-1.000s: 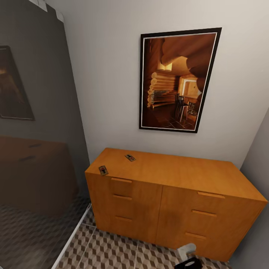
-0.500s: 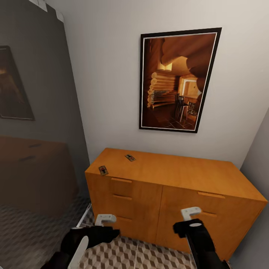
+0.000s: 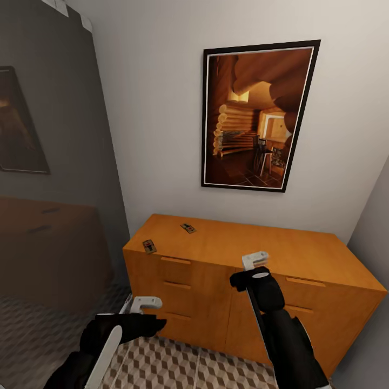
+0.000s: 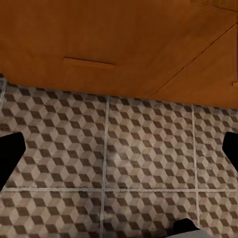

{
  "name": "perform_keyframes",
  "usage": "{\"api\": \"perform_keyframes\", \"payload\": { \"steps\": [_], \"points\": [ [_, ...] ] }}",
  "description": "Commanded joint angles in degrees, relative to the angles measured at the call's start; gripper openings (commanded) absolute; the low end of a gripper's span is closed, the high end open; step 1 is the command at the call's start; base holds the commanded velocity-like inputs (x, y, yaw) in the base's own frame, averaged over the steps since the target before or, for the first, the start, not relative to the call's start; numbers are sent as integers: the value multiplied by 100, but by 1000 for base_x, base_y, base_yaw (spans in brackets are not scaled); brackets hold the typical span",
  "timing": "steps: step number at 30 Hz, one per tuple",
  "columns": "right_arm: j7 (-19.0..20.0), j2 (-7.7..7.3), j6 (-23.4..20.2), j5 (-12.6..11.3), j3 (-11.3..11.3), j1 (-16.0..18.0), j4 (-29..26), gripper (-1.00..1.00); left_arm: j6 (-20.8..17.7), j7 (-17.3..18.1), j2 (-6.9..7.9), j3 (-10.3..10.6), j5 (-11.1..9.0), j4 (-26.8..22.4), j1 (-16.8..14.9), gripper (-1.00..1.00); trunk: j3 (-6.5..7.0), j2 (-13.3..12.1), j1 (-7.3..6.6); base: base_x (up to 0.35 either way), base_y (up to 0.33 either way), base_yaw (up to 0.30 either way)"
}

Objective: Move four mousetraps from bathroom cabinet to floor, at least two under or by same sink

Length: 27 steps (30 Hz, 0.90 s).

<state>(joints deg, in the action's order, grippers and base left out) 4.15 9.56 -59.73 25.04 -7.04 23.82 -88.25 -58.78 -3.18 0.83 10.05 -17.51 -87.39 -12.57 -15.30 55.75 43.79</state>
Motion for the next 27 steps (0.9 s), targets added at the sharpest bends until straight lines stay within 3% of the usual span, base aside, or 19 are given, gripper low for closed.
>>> {"api": "perform_keyframes", "payload": {
  "steps": [1,8,12,13,27],
  "points": [
    [43,17,-27,43,-11,534,2,100,-60,-44,-13,1,-35,1,-389,100,-8,6,1,0,0,0],
    [31,26,-27,8,-10,1431,122,100,-111,-49,-87,-2,-89,107,-1449,100,-8,6,1,0,0,0],
    [-6,27,-27,4,-4,1842,386,100,-122,-52,-151,-3,-103,413,-2110,100,-8,6,1,0,0,0],
    [-37,28,-27,3,6,2036,584,100,-122,-53,-183,-3,-106,690,-2447,100,-8,6,1,0,0,0],
    [-135,28,-27,1,254,2969,2396,100,-109,-221,-568,-5,-120,3861,-4804,100,-8,6,1,0,0,0]
  ]
}}
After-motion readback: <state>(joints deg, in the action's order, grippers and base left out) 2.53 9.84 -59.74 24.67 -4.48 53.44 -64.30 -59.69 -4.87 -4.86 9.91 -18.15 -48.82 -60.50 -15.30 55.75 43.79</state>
